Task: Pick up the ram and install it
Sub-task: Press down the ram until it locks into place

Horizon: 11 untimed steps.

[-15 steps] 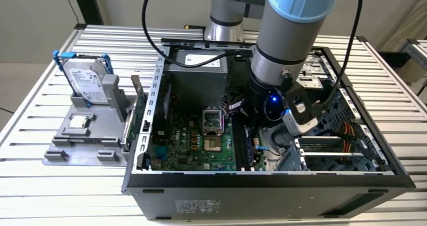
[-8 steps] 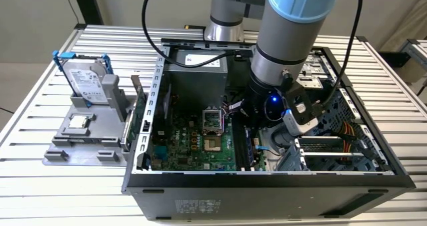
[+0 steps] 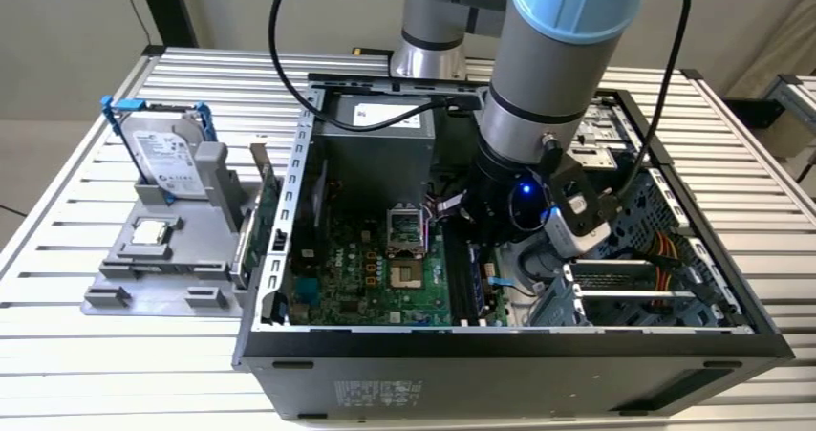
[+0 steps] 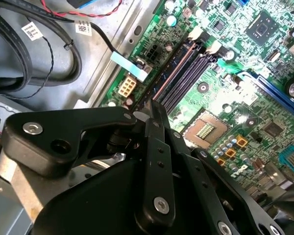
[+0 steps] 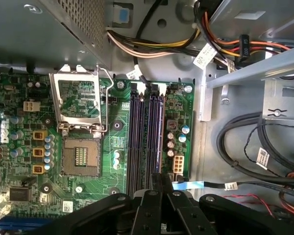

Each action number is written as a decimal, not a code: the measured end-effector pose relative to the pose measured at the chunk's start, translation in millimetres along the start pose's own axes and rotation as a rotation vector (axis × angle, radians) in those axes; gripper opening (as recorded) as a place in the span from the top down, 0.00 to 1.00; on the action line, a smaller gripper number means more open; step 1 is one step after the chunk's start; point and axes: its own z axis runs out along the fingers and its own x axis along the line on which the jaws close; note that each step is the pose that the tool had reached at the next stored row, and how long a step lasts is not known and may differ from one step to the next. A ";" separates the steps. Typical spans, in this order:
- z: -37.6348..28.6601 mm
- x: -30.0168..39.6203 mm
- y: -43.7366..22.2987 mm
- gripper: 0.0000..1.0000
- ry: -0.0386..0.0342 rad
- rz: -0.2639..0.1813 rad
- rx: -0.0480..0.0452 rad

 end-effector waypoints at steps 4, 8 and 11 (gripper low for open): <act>0.0 0.0 0.0 1.00 -0.0002 -0.023 -0.0003; 0.0 0.0 0.6 1.00 -0.0005 -0.063 -0.0008; 0.1 -0.1 2.7 1.00 -0.0008 -0.087 -0.0012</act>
